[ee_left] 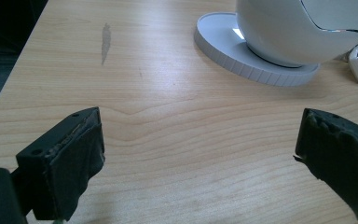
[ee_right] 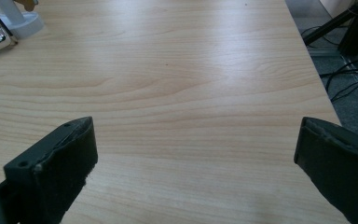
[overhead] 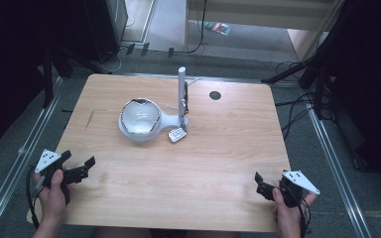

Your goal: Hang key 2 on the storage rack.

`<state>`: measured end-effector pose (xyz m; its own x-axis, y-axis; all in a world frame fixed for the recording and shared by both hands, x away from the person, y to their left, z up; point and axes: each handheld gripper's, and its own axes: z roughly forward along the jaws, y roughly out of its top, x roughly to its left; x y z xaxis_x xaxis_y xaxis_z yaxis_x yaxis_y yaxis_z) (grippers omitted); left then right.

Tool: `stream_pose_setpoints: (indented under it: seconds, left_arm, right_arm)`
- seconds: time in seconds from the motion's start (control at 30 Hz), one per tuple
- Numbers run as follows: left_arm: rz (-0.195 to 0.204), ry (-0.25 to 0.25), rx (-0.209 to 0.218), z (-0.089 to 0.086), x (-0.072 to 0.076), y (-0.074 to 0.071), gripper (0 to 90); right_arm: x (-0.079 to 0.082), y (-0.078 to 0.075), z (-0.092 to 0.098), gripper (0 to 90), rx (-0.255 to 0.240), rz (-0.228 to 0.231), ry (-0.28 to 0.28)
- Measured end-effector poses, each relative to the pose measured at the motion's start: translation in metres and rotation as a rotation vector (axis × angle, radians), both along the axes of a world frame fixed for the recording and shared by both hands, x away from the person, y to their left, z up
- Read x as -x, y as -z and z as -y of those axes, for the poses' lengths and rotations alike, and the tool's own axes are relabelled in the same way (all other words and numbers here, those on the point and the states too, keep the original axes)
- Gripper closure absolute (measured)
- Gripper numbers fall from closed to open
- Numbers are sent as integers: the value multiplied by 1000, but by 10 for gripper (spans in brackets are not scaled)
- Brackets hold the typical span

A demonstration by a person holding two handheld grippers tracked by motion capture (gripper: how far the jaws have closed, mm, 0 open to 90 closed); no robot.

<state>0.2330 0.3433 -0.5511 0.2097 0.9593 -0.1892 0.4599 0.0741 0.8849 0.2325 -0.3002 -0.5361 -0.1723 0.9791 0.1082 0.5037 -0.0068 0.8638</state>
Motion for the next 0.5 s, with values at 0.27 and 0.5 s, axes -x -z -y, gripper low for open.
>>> stream_pose_setpoints:
  seconds: [0.27,0.5]
  left_arm:
    - [2,-1,-1,0,0,0,17]
    - [1,0,0,0,0,0,17]
  right_arm:
    - [6,2,12,0,-3,-5,14]
    - [10,4,21,0,-15,-21,13]
